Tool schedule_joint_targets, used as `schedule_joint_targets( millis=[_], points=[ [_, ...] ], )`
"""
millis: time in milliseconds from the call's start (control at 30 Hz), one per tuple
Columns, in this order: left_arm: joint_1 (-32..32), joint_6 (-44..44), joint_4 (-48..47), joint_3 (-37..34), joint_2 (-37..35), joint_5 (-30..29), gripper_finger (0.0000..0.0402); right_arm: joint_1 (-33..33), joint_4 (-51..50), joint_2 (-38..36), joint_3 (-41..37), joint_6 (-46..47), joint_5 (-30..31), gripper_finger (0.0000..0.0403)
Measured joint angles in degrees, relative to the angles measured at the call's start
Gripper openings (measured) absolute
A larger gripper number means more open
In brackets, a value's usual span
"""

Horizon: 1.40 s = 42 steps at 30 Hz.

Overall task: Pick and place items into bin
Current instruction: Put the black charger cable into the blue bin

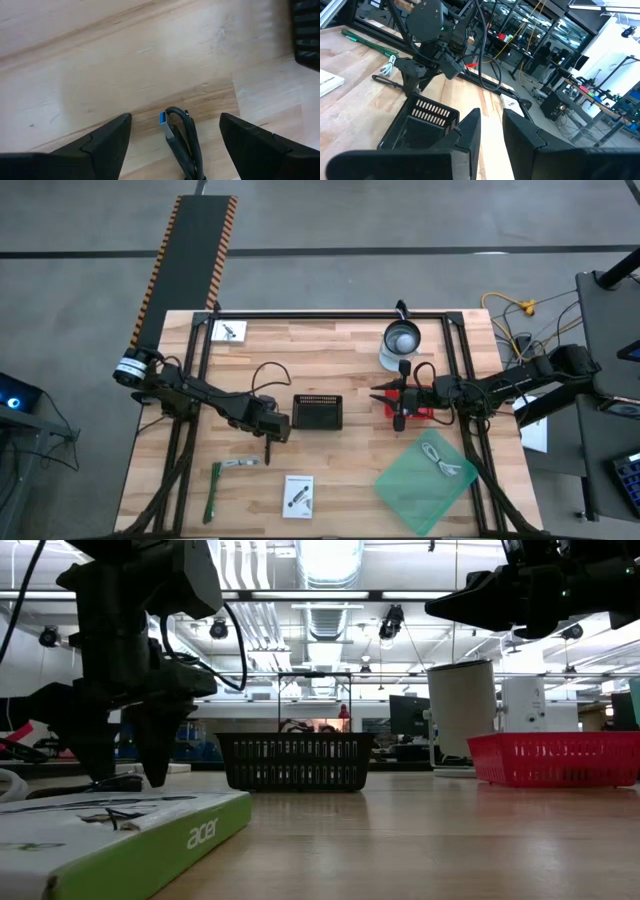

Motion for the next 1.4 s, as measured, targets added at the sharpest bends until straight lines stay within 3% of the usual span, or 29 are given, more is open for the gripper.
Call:
schedule_joint_targets(
  millis=[167,1067,1400],
  points=[
    [0.0,0.0,-0.2,0.1,0.1,0.5,0.0265,0.0,0.0,0.0,0.0,0.0,0.0,0.0068],
    [0.0,0.5,0.8,0.0,0.1,4.6,0.0052,0.0,0.0,0.0,0.0,0.0,0.0,0.0068],
    [0.0,4.7,0.9,0.8,-0.2,7.0,0.0044,0.0,0.0,0.0,0.0,0.0,0.0,0.0068]
  ],
)
